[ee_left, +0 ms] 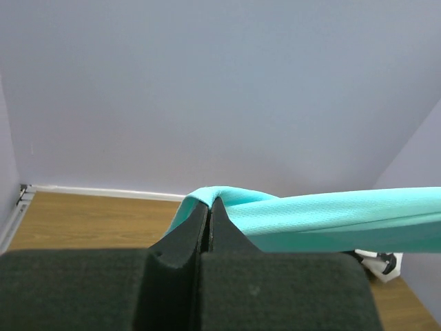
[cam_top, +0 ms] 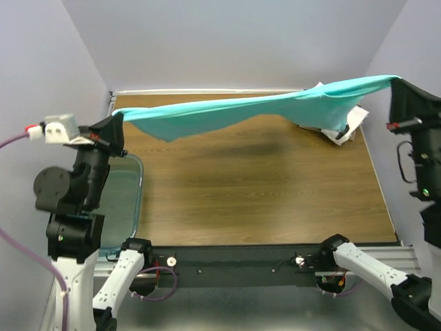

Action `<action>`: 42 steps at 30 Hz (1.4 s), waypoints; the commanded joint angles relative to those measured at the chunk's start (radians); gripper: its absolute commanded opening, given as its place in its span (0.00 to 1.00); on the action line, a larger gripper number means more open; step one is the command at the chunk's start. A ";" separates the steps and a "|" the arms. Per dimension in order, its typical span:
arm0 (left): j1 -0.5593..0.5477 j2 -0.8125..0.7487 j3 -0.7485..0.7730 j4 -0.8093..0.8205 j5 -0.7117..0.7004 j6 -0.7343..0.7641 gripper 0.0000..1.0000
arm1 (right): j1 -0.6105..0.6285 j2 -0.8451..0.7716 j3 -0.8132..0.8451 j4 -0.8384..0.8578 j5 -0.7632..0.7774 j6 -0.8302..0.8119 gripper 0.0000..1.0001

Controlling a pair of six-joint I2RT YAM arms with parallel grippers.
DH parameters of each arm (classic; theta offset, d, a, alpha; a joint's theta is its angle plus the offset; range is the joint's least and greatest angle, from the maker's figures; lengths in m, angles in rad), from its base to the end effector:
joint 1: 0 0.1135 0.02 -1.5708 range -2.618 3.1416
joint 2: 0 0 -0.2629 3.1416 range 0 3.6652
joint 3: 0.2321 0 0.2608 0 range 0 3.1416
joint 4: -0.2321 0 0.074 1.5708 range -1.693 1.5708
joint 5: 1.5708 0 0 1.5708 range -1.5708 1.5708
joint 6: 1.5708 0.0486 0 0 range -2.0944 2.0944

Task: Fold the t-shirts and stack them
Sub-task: Flatten the tshirt out

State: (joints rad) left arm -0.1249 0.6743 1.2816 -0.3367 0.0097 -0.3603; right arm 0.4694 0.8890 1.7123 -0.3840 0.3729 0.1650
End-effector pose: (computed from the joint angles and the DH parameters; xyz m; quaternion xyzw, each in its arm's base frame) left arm 0.1061 -0.0138 0.5045 -0.0672 0.6015 -0.1941 0.7720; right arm 0.0890 0.0253 0.5953 0.0748 0.5444 0.1643 0.8192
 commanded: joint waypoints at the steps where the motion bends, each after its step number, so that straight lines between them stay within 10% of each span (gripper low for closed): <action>1: 0.002 -0.067 0.025 -0.102 -0.074 -0.008 0.00 | -0.003 -0.061 0.018 0.005 -0.084 0.034 0.01; 10: 0.002 -0.088 0.075 -0.173 0.067 -0.038 0.00 | -0.005 -0.076 0.073 -0.015 -0.121 0.033 0.00; 17: 0.002 -0.015 -0.204 0.023 0.125 -0.068 0.00 | -0.005 0.082 -0.057 0.003 0.048 0.008 0.00; 23: 0.004 0.366 -0.358 0.281 0.000 -0.075 0.00 | -0.015 0.369 -0.207 0.190 0.158 -0.030 0.00; 29: 0.008 0.805 -0.136 0.323 -0.037 -0.077 0.10 | -0.106 0.785 -0.062 0.243 0.060 -0.015 0.01; 30: 0.008 0.900 -0.102 0.309 -0.048 -0.078 0.33 | -0.120 0.901 0.013 0.243 0.037 -0.027 0.04; 32: 0.007 0.967 -0.003 0.279 -0.066 -0.075 0.56 | -0.123 0.985 0.070 0.241 0.005 -0.050 0.50; 36: -0.018 0.983 0.036 0.245 -0.095 -0.046 0.63 | -0.123 1.021 0.061 0.241 -0.164 -0.058 0.94; 42: -0.050 0.880 -0.094 0.271 -0.085 -0.052 0.63 | -0.123 0.881 -0.146 0.241 -0.340 0.030 0.96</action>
State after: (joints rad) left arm -0.1509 1.6382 1.2507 -0.0883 -0.0490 -0.4259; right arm 0.3412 1.8915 1.6569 -0.1738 0.1947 0.1333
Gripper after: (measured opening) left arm 0.633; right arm 0.960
